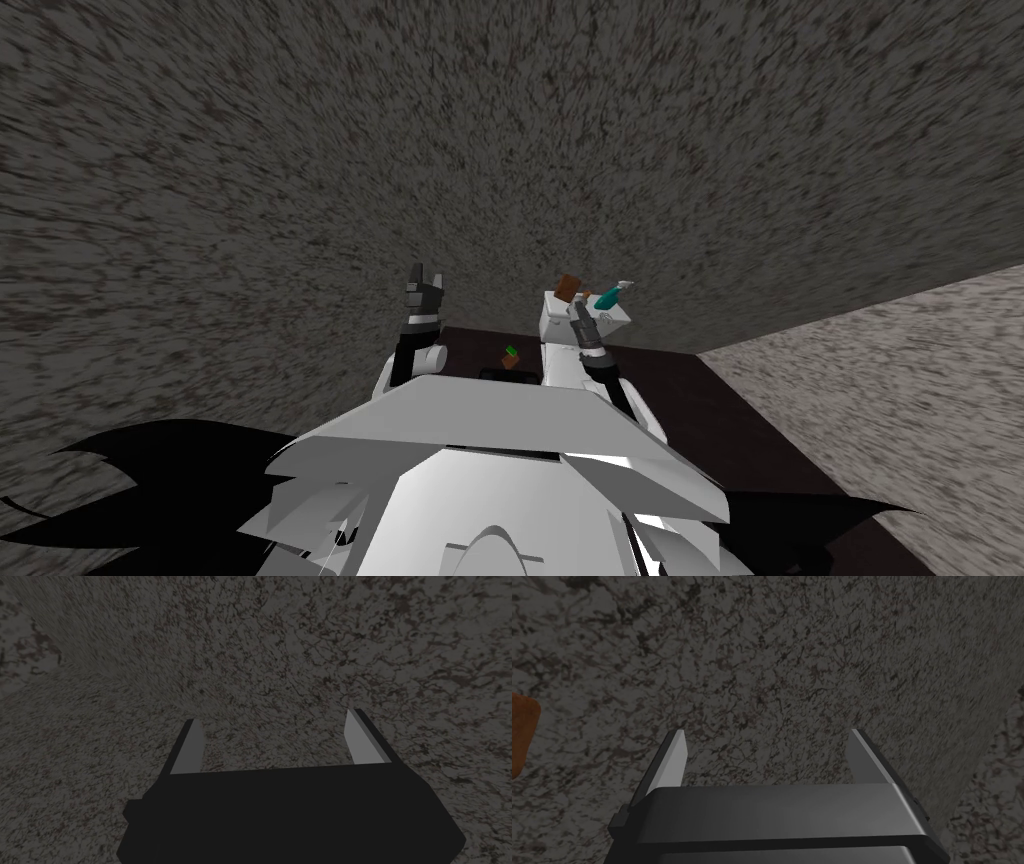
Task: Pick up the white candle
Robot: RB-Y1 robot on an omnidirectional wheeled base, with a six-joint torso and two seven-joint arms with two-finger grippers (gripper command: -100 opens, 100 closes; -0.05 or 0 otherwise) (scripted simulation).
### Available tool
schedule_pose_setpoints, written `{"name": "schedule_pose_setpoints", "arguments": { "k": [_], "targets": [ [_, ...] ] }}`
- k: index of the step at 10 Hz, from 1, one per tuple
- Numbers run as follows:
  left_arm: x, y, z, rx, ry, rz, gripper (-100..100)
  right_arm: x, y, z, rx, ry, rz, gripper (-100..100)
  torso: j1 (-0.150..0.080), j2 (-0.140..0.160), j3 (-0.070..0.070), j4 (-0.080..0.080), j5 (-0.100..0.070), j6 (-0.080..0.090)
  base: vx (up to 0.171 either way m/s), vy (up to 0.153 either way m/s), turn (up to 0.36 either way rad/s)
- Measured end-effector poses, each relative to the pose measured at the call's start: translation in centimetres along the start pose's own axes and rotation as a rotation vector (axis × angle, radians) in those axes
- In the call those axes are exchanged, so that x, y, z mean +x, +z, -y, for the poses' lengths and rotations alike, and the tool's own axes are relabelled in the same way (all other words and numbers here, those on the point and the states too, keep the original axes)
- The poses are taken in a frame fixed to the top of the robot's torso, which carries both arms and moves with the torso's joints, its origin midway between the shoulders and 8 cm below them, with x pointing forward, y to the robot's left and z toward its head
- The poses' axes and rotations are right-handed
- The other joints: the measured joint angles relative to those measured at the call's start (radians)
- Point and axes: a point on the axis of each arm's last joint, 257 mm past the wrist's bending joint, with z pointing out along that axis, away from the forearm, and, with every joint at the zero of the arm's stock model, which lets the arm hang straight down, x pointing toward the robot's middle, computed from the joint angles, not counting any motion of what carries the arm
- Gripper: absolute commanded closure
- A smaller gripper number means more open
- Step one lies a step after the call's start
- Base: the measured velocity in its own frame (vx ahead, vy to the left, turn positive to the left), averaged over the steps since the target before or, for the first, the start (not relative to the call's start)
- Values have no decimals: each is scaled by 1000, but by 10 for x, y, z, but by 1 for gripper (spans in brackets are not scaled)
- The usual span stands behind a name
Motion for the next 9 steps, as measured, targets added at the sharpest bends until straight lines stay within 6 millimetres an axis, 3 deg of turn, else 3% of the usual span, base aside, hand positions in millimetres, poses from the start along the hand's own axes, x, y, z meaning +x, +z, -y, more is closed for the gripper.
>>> {"name": "schedule_pose_setpoints", "arguments": {
  "k": [5, 9],
  "targets": [
    [0, 0, 0, 0, 0, 0, 0, 18, -27, 32, 74, -29, -136, -100, 0, 0, 0, 0, 0, 0, -15, -43, 57],
    [0, 0, 0, 0, 0, 0, 0, 30, -59, 62, 147, -59, -260, -100, 2, 0, 0, 0, 0, 0, -19, -25, 64]
  ]
}}
